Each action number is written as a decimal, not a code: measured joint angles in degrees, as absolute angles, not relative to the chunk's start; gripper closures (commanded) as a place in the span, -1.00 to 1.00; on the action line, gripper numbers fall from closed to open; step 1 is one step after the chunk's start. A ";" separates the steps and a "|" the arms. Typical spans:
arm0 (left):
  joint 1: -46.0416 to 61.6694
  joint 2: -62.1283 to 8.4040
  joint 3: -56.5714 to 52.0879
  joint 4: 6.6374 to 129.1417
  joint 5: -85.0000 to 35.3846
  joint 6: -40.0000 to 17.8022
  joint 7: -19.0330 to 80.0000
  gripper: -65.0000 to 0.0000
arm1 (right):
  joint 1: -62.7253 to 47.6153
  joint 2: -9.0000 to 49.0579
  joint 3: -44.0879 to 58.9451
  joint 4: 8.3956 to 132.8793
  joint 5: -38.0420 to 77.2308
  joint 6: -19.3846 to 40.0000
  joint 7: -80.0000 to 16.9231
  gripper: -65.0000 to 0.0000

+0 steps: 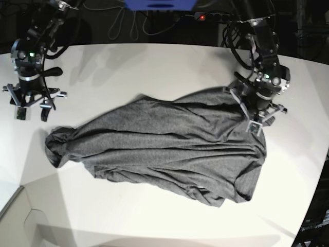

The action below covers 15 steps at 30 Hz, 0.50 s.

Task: Layout the t-shirt on the table in an organized manner, then fold the t-shirt properly
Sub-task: 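Raise both grippers away from the shirt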

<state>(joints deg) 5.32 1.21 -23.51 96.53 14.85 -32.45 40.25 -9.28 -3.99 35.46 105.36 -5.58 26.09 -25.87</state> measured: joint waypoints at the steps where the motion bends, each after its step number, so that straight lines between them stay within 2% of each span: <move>1: 6.02 1.28 -23.53 99.37 14.76 -32.23 40.10 1.00 | -9.30 -3.97 35.46 105.36 -5.56 26.09 -25.87 0.01; 7: 11.86 2.42 -23.07 115.42 9.89 -32.18 39.97 1.00 | -9.28 -3.97 35.33 105.36 -5.67 26.09 -25.78 0.01; 12: 17.85 0.99 -22.94 115.07 4.05 -32.27 40.36 1.00 | -9.26 -3.84 35.31 105.36 -5.58 26.09 -25.71 0.01; 15: 22.28 0.82 -22.94 115.07 -3.42 -31.94 40.16 1.00 | -9.26 -3.81 35.46 105.34 -5.58 26.09 -25.71 0.01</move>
